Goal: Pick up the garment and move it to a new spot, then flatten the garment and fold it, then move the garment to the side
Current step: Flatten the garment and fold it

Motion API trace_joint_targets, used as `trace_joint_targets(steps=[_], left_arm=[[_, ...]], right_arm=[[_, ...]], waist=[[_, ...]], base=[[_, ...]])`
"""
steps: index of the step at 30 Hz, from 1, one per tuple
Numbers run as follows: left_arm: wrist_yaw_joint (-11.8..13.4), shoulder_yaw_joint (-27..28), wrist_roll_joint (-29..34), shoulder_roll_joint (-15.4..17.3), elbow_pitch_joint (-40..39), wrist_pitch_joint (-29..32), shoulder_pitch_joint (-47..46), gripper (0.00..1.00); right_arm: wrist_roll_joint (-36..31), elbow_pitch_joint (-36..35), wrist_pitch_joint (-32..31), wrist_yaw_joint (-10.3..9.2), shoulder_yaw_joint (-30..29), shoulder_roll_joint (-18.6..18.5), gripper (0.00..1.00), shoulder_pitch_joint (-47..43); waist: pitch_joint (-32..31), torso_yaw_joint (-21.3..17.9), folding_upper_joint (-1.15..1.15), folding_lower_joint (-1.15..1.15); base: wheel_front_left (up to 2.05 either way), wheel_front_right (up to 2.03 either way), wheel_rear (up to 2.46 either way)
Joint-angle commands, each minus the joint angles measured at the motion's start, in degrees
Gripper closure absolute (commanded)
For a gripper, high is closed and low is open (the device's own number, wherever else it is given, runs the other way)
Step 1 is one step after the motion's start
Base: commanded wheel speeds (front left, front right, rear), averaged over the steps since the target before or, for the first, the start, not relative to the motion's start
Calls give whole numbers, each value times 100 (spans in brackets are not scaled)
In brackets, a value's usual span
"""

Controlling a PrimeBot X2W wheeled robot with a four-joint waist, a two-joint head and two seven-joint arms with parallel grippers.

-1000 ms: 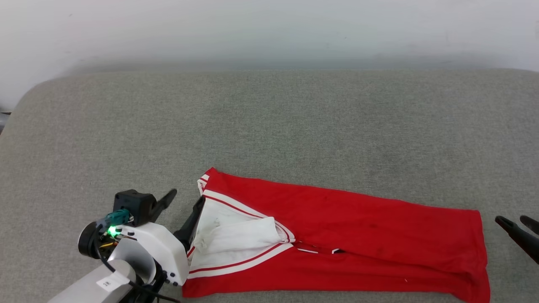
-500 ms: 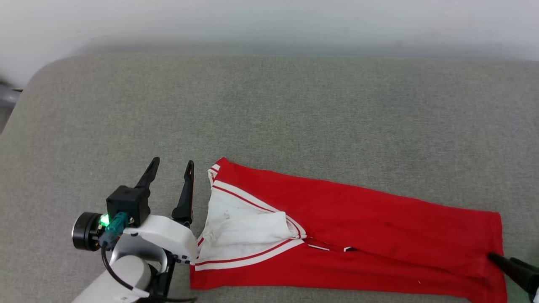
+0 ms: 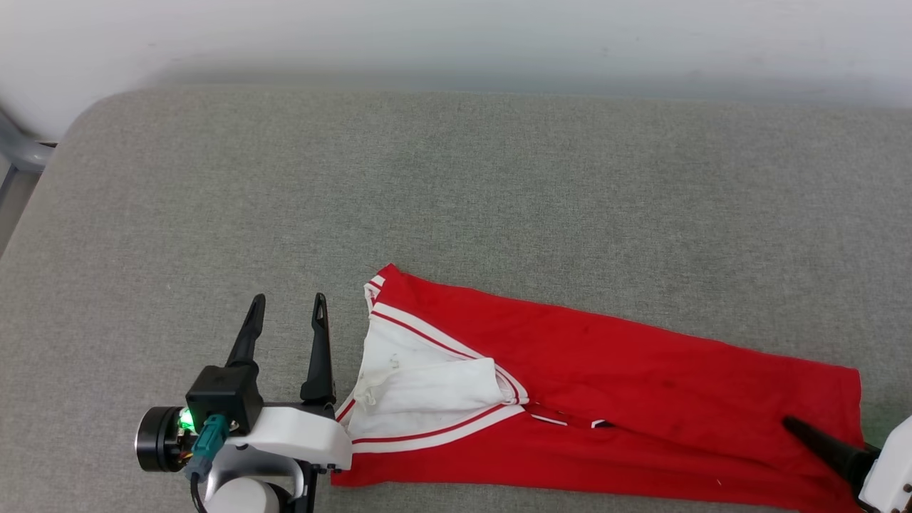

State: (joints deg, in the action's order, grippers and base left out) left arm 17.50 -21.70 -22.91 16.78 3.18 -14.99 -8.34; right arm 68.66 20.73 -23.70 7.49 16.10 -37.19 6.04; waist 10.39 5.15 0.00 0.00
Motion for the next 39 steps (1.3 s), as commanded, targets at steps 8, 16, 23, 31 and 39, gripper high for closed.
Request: trace_joint_targets(steps=[8, 16, 23, 31, 39], left_arm=[[-374, 612, 683, -442, 113, -24, 315, 0], [-690, 1027, 1167, -638, 115, -19, 583, 0], [-913, 1251, 1419, -780, 124, -20, 776, 0], [-1132, 1414, 1588, -951, 179, -19, 858, 0], [-1296, 1478, 1727, -1097, 250, -19, 737, 0]], right_arm=[[-21, 182, 250, -2, 265, -67, 100, 111], [75, 277, 497, -4, 119, -573, 100, 102], [51, 392, 451, -3, -73, -1098, 100, -26], [137, -397, -20, -2, 3, -1085, 100, -121], [-204, -1688, -518, -2, 328, -657, 100, 173]], waist=[[-170, -26, 0, 0], [-479, -90, 0, 0], [-638, -149, 0, 0], [-678, -183, 0, 0], [-579, -130, 0, 0]], base=[[0, 0, 0], [0, 0, 0], [0, 0, 0], [0, 0, 0], [0, 0, 0]])
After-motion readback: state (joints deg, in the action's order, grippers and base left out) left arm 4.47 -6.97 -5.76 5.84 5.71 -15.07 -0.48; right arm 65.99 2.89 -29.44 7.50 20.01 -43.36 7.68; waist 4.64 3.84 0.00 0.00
